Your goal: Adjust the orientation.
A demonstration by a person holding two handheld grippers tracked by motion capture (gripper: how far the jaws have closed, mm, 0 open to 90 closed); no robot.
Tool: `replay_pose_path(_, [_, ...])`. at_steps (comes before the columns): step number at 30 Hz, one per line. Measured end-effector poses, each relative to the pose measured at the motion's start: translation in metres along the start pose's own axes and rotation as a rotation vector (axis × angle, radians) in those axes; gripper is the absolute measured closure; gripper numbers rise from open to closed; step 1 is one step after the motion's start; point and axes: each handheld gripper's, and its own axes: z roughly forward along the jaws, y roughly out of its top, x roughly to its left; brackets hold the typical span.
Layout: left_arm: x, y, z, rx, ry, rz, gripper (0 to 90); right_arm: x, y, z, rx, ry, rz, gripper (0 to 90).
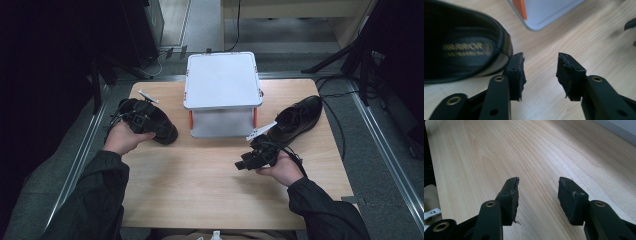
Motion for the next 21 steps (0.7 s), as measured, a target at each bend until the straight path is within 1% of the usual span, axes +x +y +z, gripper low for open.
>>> replay_pose_path(2, [0.004, 0.007, -0.003, 0.005, 0.010, 0.000, 58.5, -0.001, -0.001, 0.000, -0.001, -0.001, -0.001, 52.0])
replay_pose_path(4, [0.007, 0.014, -0.007, -0.006, 0.016, -0.016, 58.7, -0.001, -0.001, 0.000, 0.002, -0.003, 0.001, 52.0])
replay_pose_path(6, [0.010, 0.020, -0.008, 0.000, 0.025, -0.008, 59.9, -0.001, -0.002, 0.000, 0.009, -0.008, 0.004, 52.0])
replay_pose_path(8, [0.011, 0.025, -0.007, 0.010, 0.020, -0.020, 61.0, -0.001, -0.002, 0.000, 0.012, -0.010, 0.003, 52.0])
replay_pose_path(11, [0.015, 0.029, -0.001, 0.017, 0.027, -0.034, 61.4, -0.001, -0.003, 0.000, 0.016, -0.013, 0.005, 52.0])
replay_pose_path(14, [0.021, 0.031, 0.007, 0.038, 0.050, -0.042, 61.2, -0.001, -0.004, 0.000, 0.019, -0.020, 0.005, 52.1])
replay_pose_path(17, [0.029, 0.032, 0.014, 0.056, 0.047, -0.063, 63.6, -0.002, -0.005, 0.000, 0.024, -0.022, 0.008, 52.2])
replay_pose_path(20, [0.032, 0.031, 0.022, 0.073, 0.048, -0.066, 65.3, -0.002, -0.006, 0.000, 0.024, -0.022, 0.010, 52.2])
replay_pose_path(21, [0.033, 0.031, 0.023, 0.072, 0.040, -0.078, 66.6, -0.003, -0.006, 0.000, 0.025, -0.020, 0.007, 52.2])
